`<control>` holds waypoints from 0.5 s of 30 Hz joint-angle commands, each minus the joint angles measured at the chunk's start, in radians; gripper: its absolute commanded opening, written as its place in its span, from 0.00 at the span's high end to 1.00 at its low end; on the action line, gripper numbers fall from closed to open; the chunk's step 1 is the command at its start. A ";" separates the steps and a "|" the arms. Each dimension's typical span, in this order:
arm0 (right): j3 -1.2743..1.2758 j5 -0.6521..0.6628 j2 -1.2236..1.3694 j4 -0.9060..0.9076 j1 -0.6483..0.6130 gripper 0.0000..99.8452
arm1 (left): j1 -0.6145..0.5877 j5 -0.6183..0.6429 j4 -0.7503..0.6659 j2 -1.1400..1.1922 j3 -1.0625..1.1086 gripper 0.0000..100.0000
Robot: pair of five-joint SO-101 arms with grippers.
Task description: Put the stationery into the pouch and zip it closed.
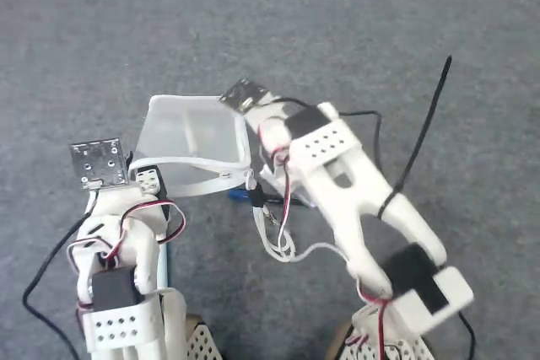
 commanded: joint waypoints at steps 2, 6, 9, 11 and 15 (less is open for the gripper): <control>0.083 -0.032 -0.222 -0.053 -0.056 0.99 | -0.005 0.011 -0.031 -0.017 -0.045 0.99; 0.167 -0.077 -0.358 -0.111 -0.074 0.99 | -0.005 0.011 -0.031 -0.017 -0.045 0.99; 0.227 -0.103 -0.452 -0.153 -0.094 0.99 | -0.005 0.011 -0.031 -0.017 -0.045 0.99; 0.269 -0.124 -0.509 -0.188 -0.111 0.99 | -0.005 0.011 -0.031 -0.017 -0.045 0.99; 0.344 -0.170 -0.610 -0.257 -0.140 0.99 | -0.005 0.011 -0.031 -0.017 -0.045 0.99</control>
